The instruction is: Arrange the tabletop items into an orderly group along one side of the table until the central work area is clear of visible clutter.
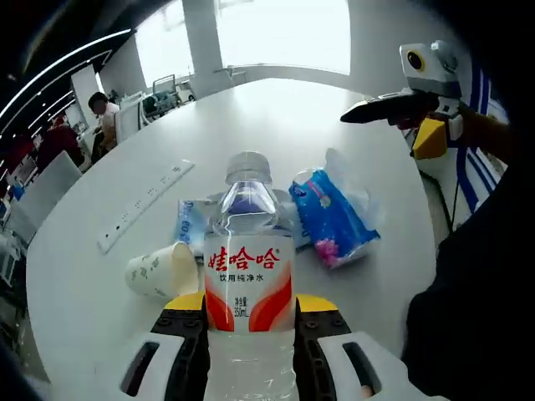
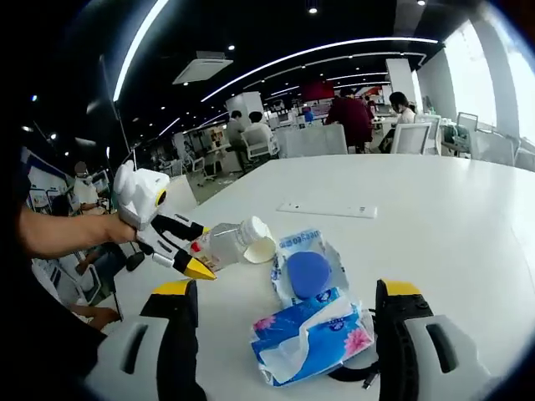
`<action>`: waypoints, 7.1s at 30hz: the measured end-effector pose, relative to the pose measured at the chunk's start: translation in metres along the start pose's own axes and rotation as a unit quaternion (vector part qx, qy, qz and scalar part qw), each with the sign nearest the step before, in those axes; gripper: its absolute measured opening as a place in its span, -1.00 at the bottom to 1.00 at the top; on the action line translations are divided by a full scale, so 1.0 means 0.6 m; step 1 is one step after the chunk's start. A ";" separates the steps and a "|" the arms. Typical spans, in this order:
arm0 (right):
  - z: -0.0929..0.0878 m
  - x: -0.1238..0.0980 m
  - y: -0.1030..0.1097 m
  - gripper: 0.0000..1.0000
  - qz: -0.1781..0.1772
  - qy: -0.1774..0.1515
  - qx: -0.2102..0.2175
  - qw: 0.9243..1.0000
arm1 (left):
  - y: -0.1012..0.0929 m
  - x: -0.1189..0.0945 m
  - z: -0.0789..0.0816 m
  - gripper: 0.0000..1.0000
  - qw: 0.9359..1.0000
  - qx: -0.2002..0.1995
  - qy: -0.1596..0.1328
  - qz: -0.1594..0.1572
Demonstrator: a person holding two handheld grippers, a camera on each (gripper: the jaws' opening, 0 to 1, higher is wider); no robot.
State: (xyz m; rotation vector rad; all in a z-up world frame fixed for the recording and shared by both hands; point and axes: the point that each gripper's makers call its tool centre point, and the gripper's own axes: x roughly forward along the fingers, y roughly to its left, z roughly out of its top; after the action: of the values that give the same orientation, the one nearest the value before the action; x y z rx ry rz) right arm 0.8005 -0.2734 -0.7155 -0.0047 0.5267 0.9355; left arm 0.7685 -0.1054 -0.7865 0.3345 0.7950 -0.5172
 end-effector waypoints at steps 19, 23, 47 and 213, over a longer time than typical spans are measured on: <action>0.087 0.048 0.070 0.35 0.052 -0.065 0.042 0.996 | -0.034 -0.057 0.065 -0.32 0.991 -0.052 -0.111 0.048; 0.095 0.058 0.088 0.24 0.063 -0.068 0.043 0.995 | -0.043 -0.066 0.073 -0.32 0.989 -0.053 -0.127 0.061; 0.145 0.081 0.130 -0.51 0.139 -0.101 0.168 0.971 | -0.066 -0.096 0.095 -0.30 0.978 -0.065 -0.175 0.096; 0.037 0.009 0.092 0.60 0.104 -0.047 -0.073 0.991 | -0.094 -0.101 0.105 0.21 0.974 0.007 -0.200 -0.105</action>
State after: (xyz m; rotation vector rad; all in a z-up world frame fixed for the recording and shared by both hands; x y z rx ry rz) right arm 0.7704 -0.2312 -0.6865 -0.0382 0.3743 1.1716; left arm 0.7385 -0.1628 -0.7048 0.1509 0.4366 -0.7607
